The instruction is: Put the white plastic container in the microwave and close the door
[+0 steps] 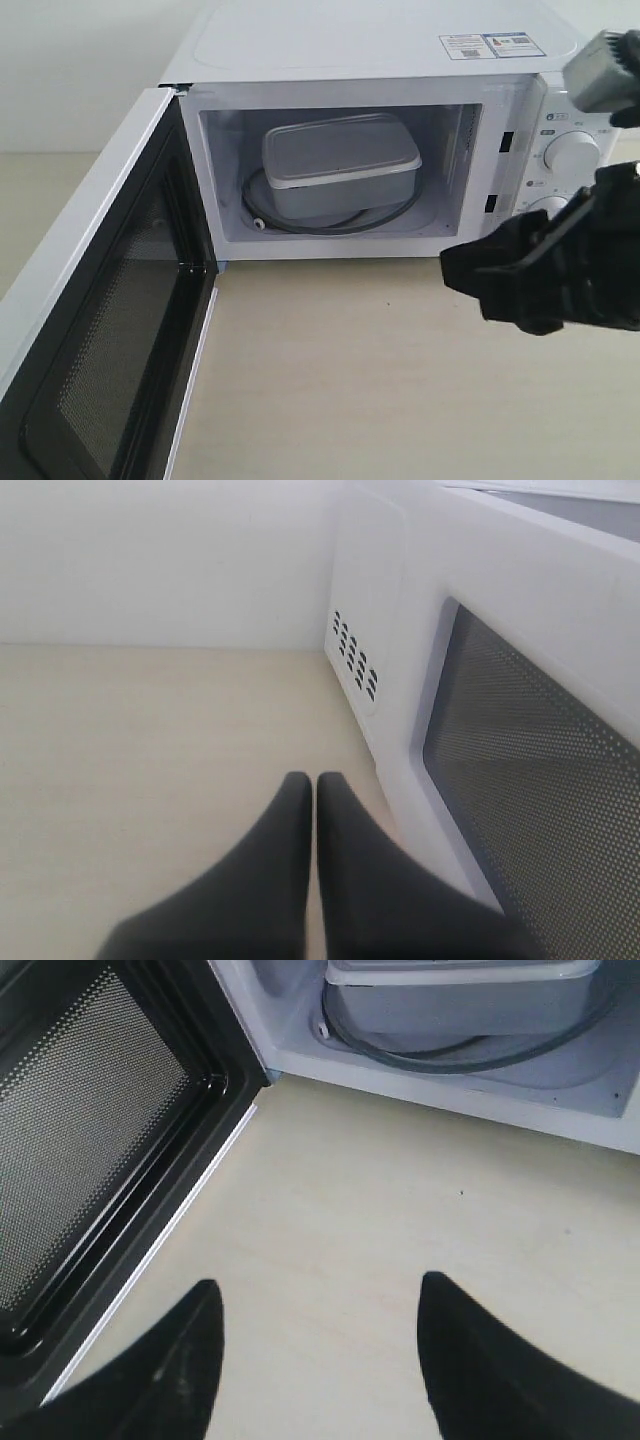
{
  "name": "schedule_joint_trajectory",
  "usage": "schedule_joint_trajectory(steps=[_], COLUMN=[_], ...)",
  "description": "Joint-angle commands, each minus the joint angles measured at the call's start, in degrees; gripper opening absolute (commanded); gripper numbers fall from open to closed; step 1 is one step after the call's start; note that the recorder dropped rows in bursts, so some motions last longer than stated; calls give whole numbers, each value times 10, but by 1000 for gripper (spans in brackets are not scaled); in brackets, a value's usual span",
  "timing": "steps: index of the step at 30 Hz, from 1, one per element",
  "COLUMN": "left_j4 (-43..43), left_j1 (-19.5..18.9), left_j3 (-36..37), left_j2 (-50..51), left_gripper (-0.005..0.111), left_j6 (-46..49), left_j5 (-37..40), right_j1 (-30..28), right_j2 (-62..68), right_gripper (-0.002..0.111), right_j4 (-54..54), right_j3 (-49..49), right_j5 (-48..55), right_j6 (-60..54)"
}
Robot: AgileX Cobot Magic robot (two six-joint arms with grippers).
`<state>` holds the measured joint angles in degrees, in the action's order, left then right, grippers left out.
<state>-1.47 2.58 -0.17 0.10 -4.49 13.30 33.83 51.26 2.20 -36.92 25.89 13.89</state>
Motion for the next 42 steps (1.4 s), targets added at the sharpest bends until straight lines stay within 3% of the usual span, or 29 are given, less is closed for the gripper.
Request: schedule_joint_trajectory(steps=[1,13,25,27,29,30,42], left_j4=[-1,-1,-1,-1,-1,-1,-1], left_j1=[-2,-2,-2,-2,-2,-2,-2], left_j3=[2,2,2,2,2,2,2], left_j2=[-1,-1,-1,-1,-1,-1,-1], left_gripper=[4,4,4,4,4,4,4], left_j6=[-2,-2,-2,-2,-2,-2,-2], left_j5=[0,0,0,1,1,1,1], right_j1=[-1,-1,-1,-1,-1,-1,-1], right_j2=[-41,-60,-61,-61,-61,-61,-61], right_gripper=[55,55,54,41,19,2,0], right_j4=[10,118,156,156,156,156,156], right_j3=[2,2,2,2,2,2,2], right_j5=[59,248,262,256,257,261,240], right_j6=[-20,-119,-179,-180,-187,-189,-177])
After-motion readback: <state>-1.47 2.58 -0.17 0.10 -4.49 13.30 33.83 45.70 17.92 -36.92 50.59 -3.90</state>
